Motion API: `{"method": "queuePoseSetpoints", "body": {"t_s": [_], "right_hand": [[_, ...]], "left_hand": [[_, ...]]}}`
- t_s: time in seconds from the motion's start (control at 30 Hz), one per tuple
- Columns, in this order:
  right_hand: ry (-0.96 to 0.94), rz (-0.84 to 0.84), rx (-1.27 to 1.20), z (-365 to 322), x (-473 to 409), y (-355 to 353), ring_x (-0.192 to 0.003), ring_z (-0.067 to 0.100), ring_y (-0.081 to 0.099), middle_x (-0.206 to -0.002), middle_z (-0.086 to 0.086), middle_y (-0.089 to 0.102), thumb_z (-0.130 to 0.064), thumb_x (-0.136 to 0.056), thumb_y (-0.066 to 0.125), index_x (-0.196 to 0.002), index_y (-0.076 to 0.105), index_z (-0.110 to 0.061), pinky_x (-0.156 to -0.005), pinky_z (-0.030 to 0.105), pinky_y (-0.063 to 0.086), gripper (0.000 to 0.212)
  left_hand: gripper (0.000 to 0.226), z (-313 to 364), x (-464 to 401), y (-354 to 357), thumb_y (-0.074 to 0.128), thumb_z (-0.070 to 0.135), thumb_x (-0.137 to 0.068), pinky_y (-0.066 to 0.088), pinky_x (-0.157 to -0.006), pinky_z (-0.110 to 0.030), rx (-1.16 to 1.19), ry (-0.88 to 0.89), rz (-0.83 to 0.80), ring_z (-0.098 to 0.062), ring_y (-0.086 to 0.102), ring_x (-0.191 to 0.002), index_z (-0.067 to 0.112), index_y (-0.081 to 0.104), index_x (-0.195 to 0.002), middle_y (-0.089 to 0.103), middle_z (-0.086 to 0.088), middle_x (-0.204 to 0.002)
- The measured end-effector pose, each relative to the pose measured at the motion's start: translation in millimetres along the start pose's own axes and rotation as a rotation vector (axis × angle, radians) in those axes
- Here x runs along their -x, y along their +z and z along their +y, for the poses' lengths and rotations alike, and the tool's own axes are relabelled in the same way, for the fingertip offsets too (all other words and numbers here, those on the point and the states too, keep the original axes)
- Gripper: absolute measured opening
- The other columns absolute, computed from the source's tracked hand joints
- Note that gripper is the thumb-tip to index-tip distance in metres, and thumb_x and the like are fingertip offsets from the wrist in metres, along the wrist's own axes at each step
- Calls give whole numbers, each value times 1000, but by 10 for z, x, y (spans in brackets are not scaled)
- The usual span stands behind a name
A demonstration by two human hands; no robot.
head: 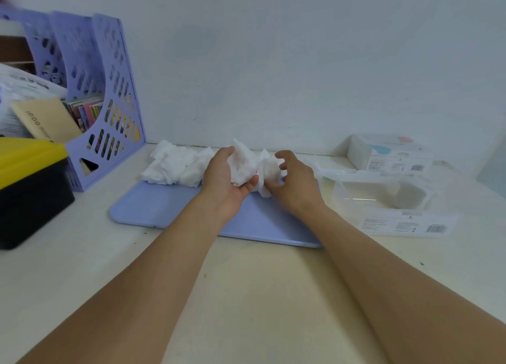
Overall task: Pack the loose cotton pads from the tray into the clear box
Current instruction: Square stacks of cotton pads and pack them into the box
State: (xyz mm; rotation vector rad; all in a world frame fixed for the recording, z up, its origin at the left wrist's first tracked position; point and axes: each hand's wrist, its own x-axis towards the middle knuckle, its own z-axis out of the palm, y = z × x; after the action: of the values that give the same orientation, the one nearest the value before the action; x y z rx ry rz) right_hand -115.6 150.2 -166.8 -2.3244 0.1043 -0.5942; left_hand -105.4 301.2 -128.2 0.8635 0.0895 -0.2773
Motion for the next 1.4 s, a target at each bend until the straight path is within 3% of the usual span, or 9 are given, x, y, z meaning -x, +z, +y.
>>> {"method": "queuePoseSetpoints", "body": {"t_s": [0.23,0.43,0.5,0.57,0.73,0.87,1.1,1.27,1.4], "right_hand": [[59,120,-17,-26,-10,-27,-79,20,61,-97,6,65,-12,-85,62,-129,53,-15,-64,29,44,46],[-75,461,-196,-305,123,-557,-62,2,53,-71,-10,51,-6,-85,59,-127,51,-15,-63,21,43,44],[-66,307,-421,-416,186,-774,-67,2,57,-84,-2,55,-2,-88,57,-129,50,-18,-65,18,52,45],[-21,34,-656,-456,224,-913,-75,15,65,-94,9,59,4,-91,56,-132,51,-18,-62,29,58,47],[-103,-296,-761,-372,212,-956,-71,23,53,-77,2,61,8,-93,57,-130,60,-11,-56,26,45,42],[-135,-328,-647,-331,213,-934,-66,19,56,-78,-1,69,3,-97,57,-131,58,-12,-58,23,46,37],[-112,-385,-633,-228,191,-943,-83,31,56,-94,6,65,3,-101,48,-134,58,-15,-71,44,47,39],[-126,-336,-606,-154,171,-973,-89,25,59,-104,11,62,8,-98,48,-133,60,-18,-76,35,51,46],[-138,-245,-581,-141,173,-987,-99,17,69,-118,8,68,11,-94,51,-132,61,-16,-85,33,56,49]], "left_hand": [[18,-20,-23,4,58,15,-96,53,-56,-28,-56,6,51,-25,60,-93,15,58,-113,56,-10,-133],[14,-64,-30,7,65,16,-96,58,-70,-28,-243,145,37,-14,63,-84,11,62,-108,62,-1,-102],[15,-83,-2,20,69,18,-94,57,-67,-27,-334,180,14,-17,65,-86,10,63,-105,65,-3,-102],[22,-109,60,51,69,20,-92,57,-63,-28,-377,140,-41,-19,66,-86,8,65,-111,67,-7,-105],[34,-170,198,107,53,24,-101,59,-67,-32,-376,-57,-325,-29,69,-98,9,62,-130,70,-18,-120],[36,-187,230,133,42,25,-105,59,-74,-33,-356,-156,-414,-31,69,-98,8,63,-129,70,-19,-116],[63,-161,260,122,46,39,-94,52,-90,-44,-17,-379,-527,-40,57,-108,-4,50,-139,58,-28,-131],[51,-163,248,114,53,29,-100,59,-86,-42,-75,-354,-574,-35,60,-115,0,49,-142,55,-23,-142],[51,-178,270,145,64,28,-92,58,-94,-41,-137,-292,-527,-33,66,-115,0,58,-133,64,-22,-133]]}}
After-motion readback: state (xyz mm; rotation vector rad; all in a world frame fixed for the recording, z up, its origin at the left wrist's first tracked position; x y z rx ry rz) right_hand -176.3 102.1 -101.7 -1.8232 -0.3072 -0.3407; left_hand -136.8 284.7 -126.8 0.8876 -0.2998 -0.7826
